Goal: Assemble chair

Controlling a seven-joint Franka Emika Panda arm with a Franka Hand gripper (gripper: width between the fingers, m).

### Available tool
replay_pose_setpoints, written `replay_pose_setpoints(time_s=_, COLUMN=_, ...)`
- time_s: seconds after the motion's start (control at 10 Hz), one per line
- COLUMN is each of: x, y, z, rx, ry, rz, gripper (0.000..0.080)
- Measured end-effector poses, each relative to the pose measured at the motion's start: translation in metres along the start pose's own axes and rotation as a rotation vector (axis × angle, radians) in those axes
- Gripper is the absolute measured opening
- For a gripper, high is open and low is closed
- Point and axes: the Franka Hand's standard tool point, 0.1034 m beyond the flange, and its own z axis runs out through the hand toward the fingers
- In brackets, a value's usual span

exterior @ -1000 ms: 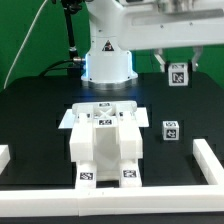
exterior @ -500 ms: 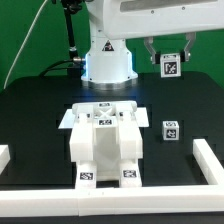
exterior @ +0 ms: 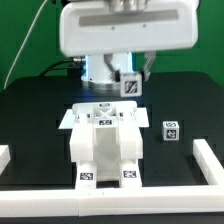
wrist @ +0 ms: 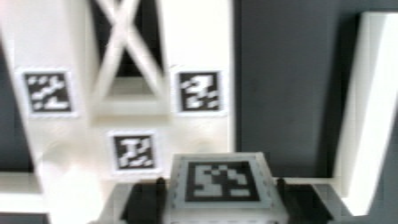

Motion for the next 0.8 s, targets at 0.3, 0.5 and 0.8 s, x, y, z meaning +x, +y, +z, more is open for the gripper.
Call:
replay_pose_setpoints(time_s=0.3, x=-0.003, y=0.002, z=0.007, rx=-0.004, ry=-0.008, rz=0.011, gripper=0.0285)
replay_pose_setpoints(time_s=0.5, x=-0.003, y=-0.002, z=0.01, rx=-0.004, ry=-0.013, rz=0.013, gripper=0.0285)
replay_pose_setpoints(time_s=0.8, x=-0.003, y=-0.005, z=0.016, rx=-0.01, ry=-0.01, rz=0.011, gripper=0.0285)
